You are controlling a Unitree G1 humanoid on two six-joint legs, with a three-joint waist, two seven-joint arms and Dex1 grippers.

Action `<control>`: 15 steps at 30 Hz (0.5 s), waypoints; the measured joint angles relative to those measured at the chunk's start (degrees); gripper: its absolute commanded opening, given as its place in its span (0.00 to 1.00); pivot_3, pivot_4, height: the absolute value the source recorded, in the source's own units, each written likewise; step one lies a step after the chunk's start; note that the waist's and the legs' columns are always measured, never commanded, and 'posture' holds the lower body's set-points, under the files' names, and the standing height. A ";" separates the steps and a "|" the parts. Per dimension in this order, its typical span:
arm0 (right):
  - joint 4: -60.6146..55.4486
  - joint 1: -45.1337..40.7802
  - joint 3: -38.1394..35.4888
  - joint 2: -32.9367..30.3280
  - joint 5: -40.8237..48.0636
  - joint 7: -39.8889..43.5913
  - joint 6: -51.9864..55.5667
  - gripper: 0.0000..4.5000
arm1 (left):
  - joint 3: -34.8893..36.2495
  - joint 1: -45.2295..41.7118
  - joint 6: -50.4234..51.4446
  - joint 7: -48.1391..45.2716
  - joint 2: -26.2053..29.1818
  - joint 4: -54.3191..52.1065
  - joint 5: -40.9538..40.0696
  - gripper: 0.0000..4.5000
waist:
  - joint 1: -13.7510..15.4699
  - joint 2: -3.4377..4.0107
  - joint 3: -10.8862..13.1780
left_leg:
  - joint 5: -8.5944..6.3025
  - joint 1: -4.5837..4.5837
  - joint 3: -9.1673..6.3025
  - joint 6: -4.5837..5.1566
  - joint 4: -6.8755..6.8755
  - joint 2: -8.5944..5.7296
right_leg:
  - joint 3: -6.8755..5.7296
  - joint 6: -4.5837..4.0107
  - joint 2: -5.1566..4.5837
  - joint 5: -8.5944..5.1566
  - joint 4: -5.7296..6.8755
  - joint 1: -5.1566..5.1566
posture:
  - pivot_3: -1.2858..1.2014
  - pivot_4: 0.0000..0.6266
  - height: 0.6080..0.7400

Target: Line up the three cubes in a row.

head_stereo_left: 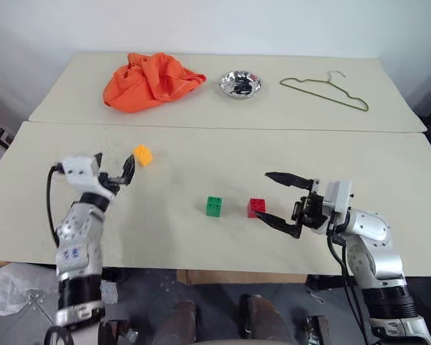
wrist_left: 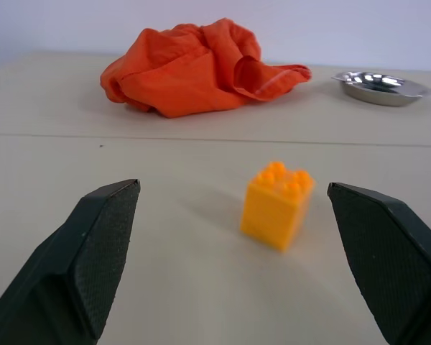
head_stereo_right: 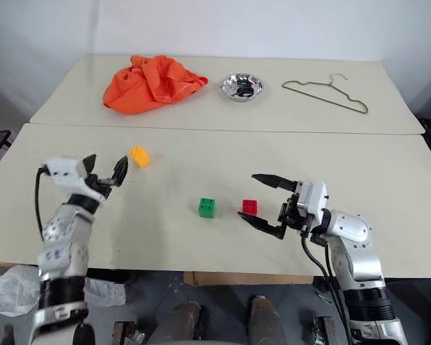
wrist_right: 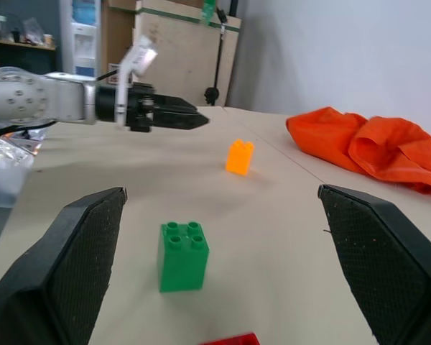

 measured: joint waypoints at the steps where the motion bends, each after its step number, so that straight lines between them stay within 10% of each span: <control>1: -0.06 0.23 -0.03 0.00 -0.07 -0.15 0.00 1.00 | -0.56 -0.91 0.56 0.62 -0.45 0.35 0.22 0.99 | -0.13 0.00 0.00 | 0.00 -0.03 0.03 0.00 0.00 0.01 | 0.02 0.00 0.00 0.00 0.00 -0.04 | 0.52 0.24 1.00; 15: -3.59 4.32 -0.33 -0.01 -0.48 -2.25 0.22 1.00 | -6.09 -4.08 14.52 22.66 -12.85 -4.19 7.49 0.99 | 0.20 -0.01 0.01 | 0.02 -0.15 0.04 -0.02 0.05 0.01 | 0.03 0.03 0.00 0.02 -0.05 -0.10 | 0.52 0.24 1.00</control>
